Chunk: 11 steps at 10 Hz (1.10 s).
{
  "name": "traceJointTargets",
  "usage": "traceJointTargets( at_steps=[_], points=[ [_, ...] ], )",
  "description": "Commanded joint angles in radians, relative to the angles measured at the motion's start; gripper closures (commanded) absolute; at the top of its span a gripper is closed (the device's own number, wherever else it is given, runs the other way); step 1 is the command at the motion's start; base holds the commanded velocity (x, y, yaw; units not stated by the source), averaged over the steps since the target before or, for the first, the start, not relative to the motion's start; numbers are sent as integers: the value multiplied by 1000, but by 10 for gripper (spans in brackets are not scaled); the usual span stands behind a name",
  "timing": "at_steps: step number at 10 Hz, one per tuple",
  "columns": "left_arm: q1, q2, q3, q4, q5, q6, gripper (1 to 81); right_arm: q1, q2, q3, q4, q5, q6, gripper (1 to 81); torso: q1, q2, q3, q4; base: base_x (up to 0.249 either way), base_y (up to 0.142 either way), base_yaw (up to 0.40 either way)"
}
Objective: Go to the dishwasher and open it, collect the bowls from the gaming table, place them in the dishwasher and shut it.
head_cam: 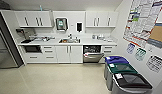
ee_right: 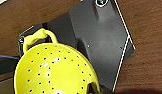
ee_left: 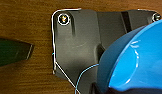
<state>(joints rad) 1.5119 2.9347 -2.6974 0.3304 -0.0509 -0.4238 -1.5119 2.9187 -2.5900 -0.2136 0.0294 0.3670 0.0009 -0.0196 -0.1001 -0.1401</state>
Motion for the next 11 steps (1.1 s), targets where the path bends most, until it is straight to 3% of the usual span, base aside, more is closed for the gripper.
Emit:
traceJointTargets(
  at_steps=[1,3,11],
  points=[
    [-32,-5,4,4,45,-3,811,43,-16,-1,-7,-49,0,811,0,0,0,0,153,-126,0],
    [-32,-3,4,4,45,-3,811,43,-16,-1,-7,-49,0,811,0,0,0,0,151,-78,0],
    [-32,-3,4,4,45,-3,811,44,-13,-4,-6,-49,0,811,0,0,0,0,145,0,0]
  ],
)
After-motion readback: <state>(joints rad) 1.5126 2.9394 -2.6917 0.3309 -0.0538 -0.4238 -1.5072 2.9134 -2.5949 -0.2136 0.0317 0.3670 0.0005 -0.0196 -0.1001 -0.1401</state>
